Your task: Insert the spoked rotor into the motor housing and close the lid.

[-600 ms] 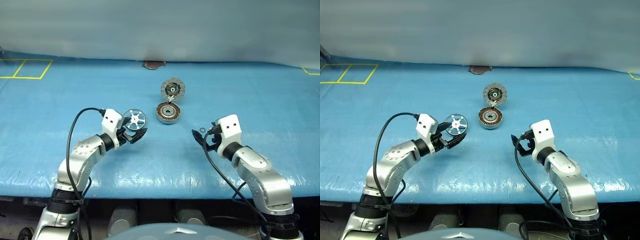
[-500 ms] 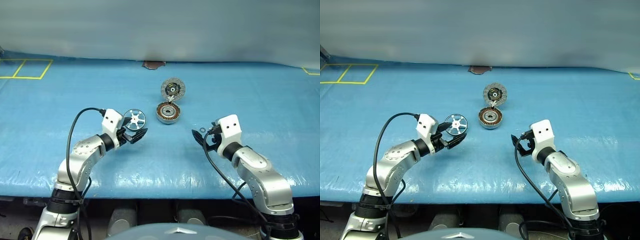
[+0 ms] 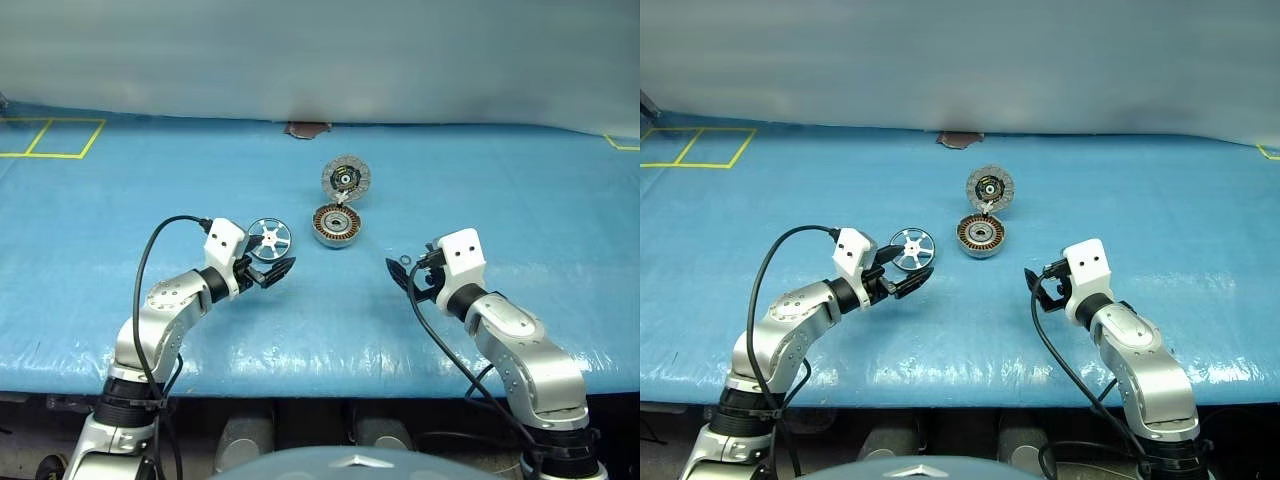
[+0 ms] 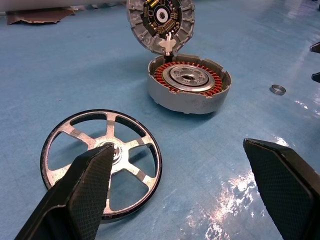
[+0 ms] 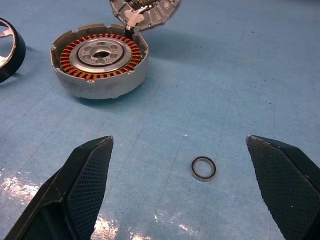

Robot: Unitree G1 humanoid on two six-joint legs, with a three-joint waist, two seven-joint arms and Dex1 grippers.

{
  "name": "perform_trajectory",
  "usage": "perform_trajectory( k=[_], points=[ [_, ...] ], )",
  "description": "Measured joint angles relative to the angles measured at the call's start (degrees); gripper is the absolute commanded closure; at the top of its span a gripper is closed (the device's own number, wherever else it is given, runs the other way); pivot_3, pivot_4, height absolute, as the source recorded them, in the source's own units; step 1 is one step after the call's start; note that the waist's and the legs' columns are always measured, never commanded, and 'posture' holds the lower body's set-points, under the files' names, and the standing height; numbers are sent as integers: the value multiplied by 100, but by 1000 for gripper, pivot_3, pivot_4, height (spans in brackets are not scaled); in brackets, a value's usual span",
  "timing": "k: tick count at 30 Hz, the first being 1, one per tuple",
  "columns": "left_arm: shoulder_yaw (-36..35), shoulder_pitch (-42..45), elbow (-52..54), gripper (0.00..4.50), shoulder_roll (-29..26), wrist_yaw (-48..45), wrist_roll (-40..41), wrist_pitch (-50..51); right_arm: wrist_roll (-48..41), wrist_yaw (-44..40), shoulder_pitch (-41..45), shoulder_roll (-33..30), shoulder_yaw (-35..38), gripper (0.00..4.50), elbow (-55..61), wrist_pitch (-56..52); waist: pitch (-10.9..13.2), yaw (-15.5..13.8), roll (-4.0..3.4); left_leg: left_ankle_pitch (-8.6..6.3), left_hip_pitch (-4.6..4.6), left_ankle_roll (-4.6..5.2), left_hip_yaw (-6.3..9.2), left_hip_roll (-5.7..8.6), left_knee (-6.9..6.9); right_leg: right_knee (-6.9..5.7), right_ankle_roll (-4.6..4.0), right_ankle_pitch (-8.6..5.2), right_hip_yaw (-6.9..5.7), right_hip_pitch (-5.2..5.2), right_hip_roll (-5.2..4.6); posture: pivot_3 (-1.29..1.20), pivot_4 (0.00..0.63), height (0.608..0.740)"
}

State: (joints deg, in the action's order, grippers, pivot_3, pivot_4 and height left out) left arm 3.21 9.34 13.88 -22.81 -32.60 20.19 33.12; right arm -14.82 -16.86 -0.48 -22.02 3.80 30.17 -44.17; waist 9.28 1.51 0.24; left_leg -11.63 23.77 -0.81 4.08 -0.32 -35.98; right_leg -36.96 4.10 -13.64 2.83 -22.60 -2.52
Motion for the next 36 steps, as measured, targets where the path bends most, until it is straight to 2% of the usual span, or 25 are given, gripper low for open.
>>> perform_trajectory(
  k=[28,29,32,34,36],
  points=[
    [45,-37,32,0,-1,11,2,2,87,-111,62,-102,-134,15,-40,-5,0,3,0,0,-1,0,-1,0,-1,-1,0,0,1,0,0,0,150,740],
    [44,-62,45,0,-1,12,1,2,94,-195,93,-213,-197,15,-43,-6,0,4,0,0,-1,0,-3,0,-1,-1,0,1,2,0,0,0,150,740],
    [60,-129,71,0,-1,23,-3,2,350,-811,465,-1226,-716,15,-255,16,2,8,1,0,-6,1,-13,1,-9,2,3,2,8,6,-2,0,150,740],
    [115,-116,84,0,14,23,-4,2,687,-1574,1103,-2204,-1389,15,-623,115,9,23,-4,5,-10,9,-31,0,-10,3,5,10,14,2,-7,0,150,740],
    [145,-112,87,0,16,22,-5,0,935,-2263,1789,-2632,-1906,15,-1025,339,13,47,6,5,-17,9,-33,-7,-10,2,3,11,13,5,-1,0,150,740]
  ],
)
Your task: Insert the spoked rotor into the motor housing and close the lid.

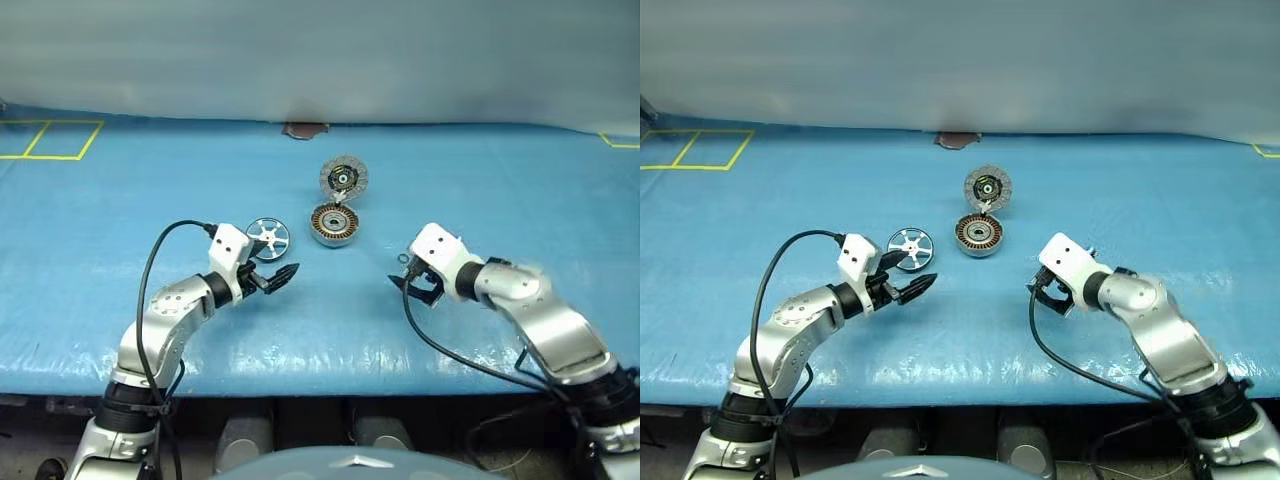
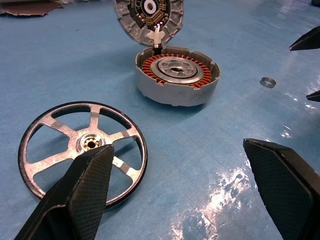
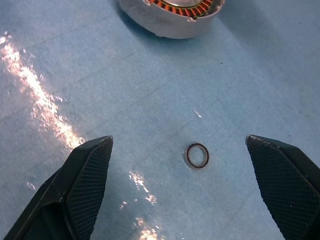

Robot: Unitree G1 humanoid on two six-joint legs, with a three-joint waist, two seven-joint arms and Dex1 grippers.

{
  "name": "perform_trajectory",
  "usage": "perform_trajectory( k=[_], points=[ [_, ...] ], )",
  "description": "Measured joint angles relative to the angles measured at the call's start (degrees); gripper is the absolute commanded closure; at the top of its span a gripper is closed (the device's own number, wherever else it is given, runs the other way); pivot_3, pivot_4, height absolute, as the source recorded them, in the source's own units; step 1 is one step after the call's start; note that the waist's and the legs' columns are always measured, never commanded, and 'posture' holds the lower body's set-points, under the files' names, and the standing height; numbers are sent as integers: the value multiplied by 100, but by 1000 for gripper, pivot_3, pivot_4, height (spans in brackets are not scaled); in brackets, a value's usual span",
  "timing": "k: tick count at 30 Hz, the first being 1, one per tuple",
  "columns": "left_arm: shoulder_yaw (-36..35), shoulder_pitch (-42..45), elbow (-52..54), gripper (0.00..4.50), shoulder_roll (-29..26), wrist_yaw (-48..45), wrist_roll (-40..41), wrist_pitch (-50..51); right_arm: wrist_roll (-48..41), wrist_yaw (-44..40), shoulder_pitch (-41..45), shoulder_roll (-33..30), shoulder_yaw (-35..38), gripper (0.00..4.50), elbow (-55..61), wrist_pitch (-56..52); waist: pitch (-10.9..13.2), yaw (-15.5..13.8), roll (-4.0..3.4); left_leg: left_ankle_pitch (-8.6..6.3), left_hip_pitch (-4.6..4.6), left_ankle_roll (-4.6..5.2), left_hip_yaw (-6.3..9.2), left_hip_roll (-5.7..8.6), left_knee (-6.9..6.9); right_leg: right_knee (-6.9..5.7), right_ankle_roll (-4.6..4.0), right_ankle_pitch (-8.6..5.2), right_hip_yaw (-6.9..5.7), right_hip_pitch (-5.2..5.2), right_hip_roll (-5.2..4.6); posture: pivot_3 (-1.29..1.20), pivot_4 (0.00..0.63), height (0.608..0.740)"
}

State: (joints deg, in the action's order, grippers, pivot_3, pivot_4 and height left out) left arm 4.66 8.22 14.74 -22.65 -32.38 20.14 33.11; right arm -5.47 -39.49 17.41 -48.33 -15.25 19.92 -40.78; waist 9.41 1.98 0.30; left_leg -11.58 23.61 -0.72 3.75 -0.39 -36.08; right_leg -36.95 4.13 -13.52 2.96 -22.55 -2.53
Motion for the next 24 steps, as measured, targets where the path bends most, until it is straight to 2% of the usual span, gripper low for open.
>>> perform_trajectory(
  k=[5,7,8,17,24],
  points=[
    [48,-34,42,0,19,34,-9,-25,600,-1399,1648,4,-1200,15,-1329,702,6,31,9,0,6,0,-3,-3,8,3,5,9,3,-9,3,0,150,740],
    [54,-96,83,0,19,60,-25,-31,837,-1706,2105,219,-1469,15,-1866,959,9,18,14,-2,13,0,-2,-2,10,4,20,24,3,-14,3,0,150,740],
    [43,-165,123,0,13,76,-40,-37,967,-1845,2340,397,-1600,15,-2212,1100,10,12,16,-3,14,0,0,-1,10,5,-2,39,3,-15,2,0,150,740],
    [38,-368,240,0,1,114,-107,-36,1540,-2449,3547,1371,-1909,15,-4101,1940,14,-5,20,-3,19,-3,0,1,10,3,-3,41,1,-22,1,0,150,740],
    [42,-442,356,0,5,124,-114,-34,1891,-2602,4103,1920,-1943,15,-5186,2417,16,13,18,-2,18,-4,1,0,13,-1,-4,42,1,-24,1,0,150,740]
  ],
)
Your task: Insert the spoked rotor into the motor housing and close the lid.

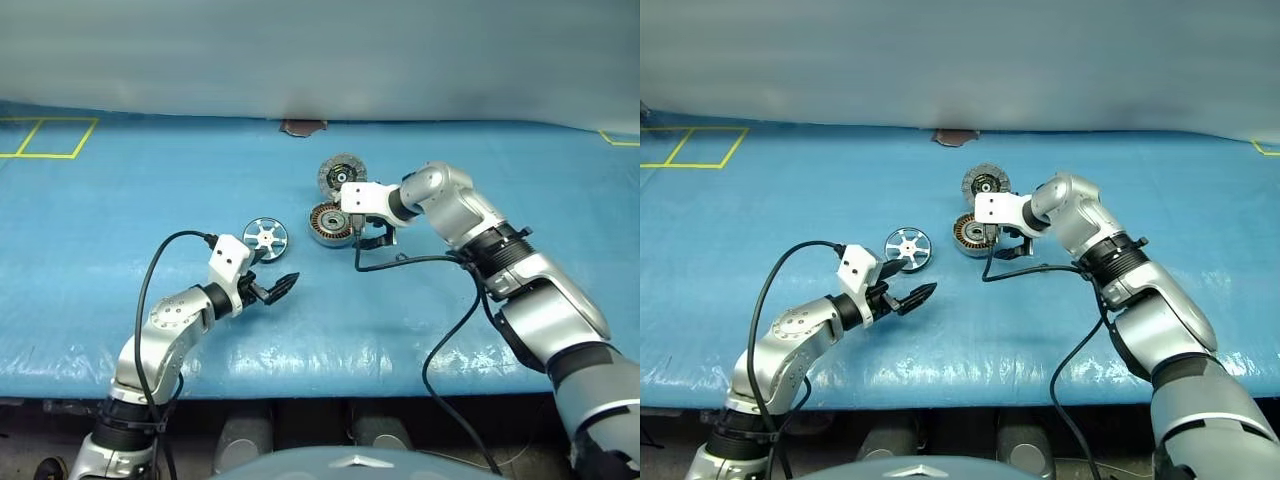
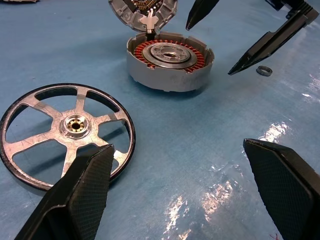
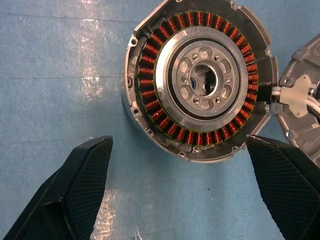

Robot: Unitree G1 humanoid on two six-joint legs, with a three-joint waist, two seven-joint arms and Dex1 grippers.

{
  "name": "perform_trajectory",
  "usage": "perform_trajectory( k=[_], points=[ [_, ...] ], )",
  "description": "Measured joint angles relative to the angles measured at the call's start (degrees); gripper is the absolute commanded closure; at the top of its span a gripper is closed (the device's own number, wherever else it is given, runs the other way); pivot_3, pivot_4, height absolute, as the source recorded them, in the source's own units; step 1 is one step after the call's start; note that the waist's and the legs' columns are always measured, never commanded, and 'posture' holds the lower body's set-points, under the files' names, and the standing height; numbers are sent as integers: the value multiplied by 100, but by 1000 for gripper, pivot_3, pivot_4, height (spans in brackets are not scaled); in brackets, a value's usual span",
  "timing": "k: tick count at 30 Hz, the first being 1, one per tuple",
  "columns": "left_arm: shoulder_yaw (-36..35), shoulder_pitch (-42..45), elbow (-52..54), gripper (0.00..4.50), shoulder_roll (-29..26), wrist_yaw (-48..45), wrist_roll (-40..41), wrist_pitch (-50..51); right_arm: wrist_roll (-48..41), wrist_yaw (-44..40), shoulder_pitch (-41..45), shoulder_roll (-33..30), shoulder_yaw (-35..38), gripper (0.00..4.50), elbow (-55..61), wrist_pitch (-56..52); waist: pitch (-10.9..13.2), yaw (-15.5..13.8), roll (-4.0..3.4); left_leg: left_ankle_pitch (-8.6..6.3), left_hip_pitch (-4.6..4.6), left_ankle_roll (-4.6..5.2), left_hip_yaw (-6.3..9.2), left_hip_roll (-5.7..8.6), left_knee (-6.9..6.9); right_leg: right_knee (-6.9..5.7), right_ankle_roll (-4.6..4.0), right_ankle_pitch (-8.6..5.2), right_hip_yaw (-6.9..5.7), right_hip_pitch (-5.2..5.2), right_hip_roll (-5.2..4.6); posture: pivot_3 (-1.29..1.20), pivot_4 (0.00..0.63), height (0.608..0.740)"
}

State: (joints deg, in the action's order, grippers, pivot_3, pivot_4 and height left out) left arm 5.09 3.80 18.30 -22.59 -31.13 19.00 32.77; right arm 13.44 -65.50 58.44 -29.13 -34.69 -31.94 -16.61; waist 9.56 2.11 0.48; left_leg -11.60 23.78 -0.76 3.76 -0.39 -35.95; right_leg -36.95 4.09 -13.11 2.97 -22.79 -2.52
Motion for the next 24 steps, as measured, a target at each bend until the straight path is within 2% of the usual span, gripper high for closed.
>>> perform_trajectory(
  k=[5,13,24],
  points=[
    [-2,-75,3,0,-2,27,-13,3,203,25,103,353,4,15,-529,188,1,1,-2,1,0,-1,-1,1,0,-3,0,0,1,-1,0,0,150,740],
    [-2,-90,5,0,-4,74,-34,3,384,47,198,678,29,15,-733,398,2,9,-3,1,-2,-2,-1,0,0,-6,-1,1,1,-2,0,0,150,740],
    [-2,-108,5,0,-5,104,-37,3,477,31,213,708,56,15,-727,462,2,8,-4,1,-2,-3,0,0,0,-7,-1,1,1,-3,0,0,150,740]
  ],
)
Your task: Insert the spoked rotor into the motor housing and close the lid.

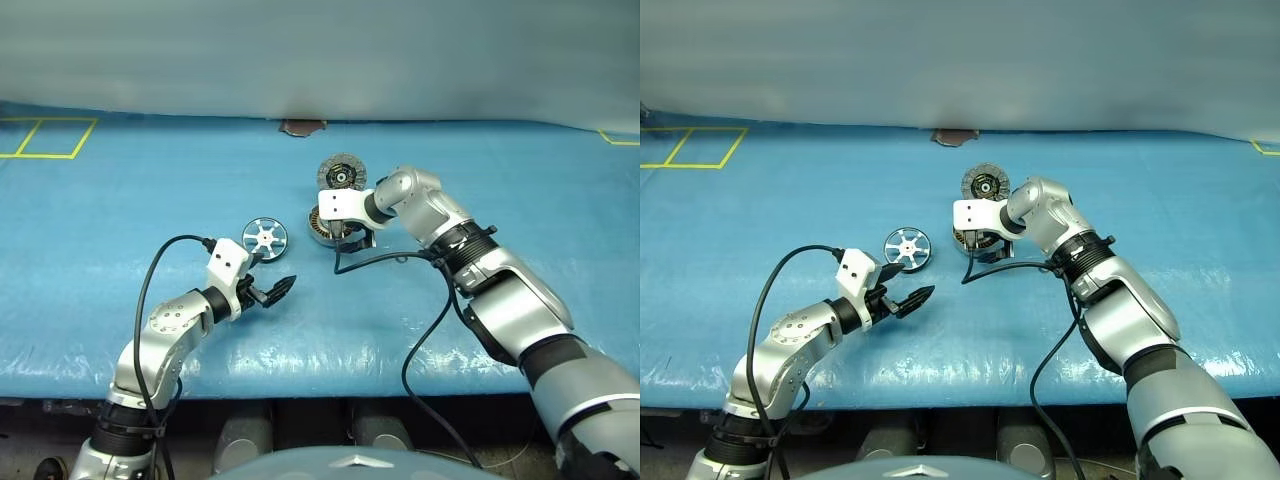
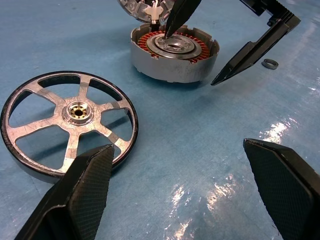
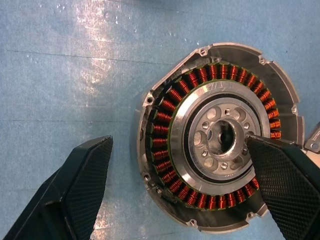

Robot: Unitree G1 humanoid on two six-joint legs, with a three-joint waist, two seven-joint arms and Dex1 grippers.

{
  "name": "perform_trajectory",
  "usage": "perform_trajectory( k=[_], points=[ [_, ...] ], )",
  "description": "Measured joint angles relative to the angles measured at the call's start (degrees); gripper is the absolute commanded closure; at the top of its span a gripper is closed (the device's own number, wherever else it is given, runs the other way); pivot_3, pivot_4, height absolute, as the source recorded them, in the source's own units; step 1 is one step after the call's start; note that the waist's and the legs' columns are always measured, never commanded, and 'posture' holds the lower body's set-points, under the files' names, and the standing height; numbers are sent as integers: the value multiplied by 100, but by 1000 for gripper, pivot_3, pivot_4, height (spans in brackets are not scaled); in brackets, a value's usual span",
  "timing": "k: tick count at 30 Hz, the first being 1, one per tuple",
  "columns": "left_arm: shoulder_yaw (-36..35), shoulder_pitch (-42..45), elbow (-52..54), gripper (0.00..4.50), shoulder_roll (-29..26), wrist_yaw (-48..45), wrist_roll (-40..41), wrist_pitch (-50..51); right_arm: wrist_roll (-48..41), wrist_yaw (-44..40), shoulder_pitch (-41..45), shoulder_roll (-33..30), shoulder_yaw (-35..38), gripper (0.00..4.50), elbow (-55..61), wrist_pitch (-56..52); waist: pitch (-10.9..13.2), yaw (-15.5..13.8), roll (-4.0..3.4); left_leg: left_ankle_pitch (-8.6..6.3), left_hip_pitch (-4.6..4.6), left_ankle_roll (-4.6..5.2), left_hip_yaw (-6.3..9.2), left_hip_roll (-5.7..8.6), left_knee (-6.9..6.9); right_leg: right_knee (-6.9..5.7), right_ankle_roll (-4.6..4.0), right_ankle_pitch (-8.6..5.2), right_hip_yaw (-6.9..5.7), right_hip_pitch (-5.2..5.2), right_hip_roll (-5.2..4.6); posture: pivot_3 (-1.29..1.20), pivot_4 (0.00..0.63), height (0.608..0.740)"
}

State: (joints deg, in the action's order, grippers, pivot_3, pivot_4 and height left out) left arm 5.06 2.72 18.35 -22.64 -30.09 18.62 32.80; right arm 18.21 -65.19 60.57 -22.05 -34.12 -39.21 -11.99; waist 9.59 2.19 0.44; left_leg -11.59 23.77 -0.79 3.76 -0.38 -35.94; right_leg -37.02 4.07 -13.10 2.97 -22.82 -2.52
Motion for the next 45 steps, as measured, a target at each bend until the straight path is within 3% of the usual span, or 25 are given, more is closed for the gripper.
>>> perform_trajectory(
  k=[26,33,37,39,45],
  points=[
    [1,5,-1,0,4,-5,-7,-71,167,-339,-286,-47,76,15,441,-114,0,1,-1,1,-1,-2,0,0,0,-3,0,0,0,0,0,0,150,740],
    [-2,2,-1,0,-3,-2,-16,-72,167,-294,-201,2,152,2197,238,-58,0,-12,-1,1,-4,-2,2,1,0,-2,0,0,-1,5,0,0,150,740],
    [-6,-22,-1,0,-11,4,-23,-73,162,-278,-140,75,191,2197,70,19,0,9,0,3,-16,-4,-1,-1,-1,-4,1,1,-1,11,0,0,150,740],
    [-6,-47,-1,0,-11,6,-25,-73,162,-282,-109,104,206,2518,-19,30,0,10,0,5,-20,-8,0,-2,-1,-7,-2,5,-1,13,1,0,150,740],
    [-8,-51,-1,0,-11,8,-37,-74,165,-221,-112,123,251,2524,-67,18,0,11,0,17,-22,-14,-2,-3,-4,-6,-6,19,-2,15,2,0,150,740]
  ],
)
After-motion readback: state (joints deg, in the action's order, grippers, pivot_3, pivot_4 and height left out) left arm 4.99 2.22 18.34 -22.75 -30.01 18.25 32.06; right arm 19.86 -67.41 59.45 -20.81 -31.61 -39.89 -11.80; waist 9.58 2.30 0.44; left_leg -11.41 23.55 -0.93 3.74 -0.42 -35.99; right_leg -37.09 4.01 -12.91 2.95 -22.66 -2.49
